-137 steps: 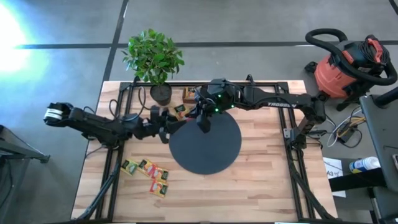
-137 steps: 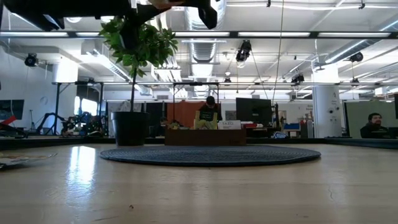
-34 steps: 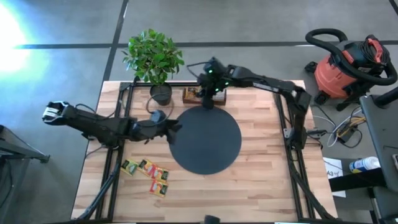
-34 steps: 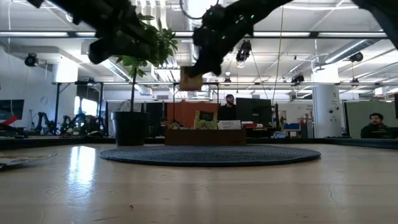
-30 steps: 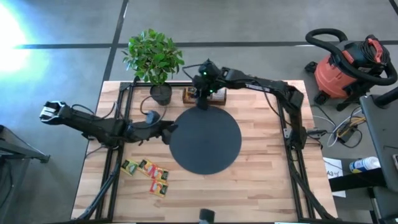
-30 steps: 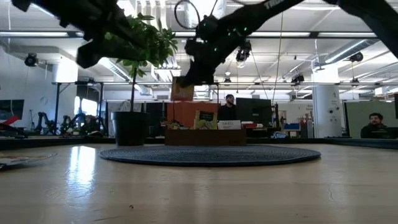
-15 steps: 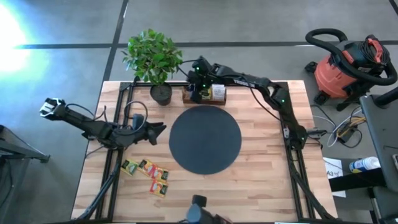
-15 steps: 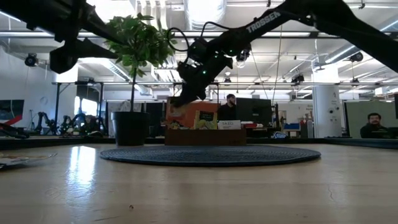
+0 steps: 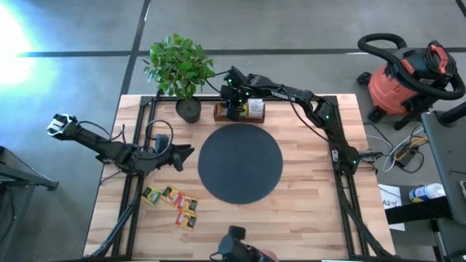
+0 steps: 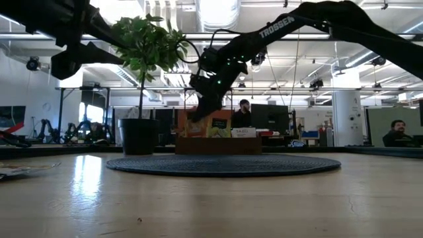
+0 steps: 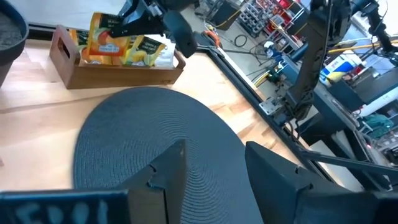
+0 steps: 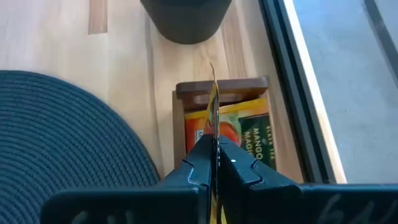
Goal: Pick & Place Tea
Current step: Put the orange tea bag into the left slot of the wooden organizer
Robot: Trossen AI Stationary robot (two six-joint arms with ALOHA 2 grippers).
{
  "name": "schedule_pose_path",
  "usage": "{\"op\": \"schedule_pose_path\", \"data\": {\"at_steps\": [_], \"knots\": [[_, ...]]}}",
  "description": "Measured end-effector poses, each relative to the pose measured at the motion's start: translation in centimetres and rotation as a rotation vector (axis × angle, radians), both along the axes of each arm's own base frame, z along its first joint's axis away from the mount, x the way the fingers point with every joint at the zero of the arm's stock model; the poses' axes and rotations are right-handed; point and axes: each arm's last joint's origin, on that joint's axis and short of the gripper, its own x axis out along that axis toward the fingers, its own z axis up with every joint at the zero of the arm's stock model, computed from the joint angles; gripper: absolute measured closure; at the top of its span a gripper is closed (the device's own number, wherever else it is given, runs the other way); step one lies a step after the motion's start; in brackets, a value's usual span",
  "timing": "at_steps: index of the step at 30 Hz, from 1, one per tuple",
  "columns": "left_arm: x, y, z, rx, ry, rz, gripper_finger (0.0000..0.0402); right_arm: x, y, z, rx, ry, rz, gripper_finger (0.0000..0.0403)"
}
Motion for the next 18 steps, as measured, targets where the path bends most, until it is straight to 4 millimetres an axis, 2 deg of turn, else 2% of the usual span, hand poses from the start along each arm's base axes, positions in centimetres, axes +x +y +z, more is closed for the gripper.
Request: {"op": "schedule_pose_path", "data": {"at_steps": [7,18], "knots": [[0.0,0.0,-0.2,0.002,0.005,-0.001,0.0264,0.2,-0.1,0.1,-0.002,-0.037,0.009,0.0394],[0.0,0.0,-0.2,0.002,0.005,-0.001,0.0264,0.1,0.1,-1.9,0.028,-0.040,0.025,0.0394]]}}
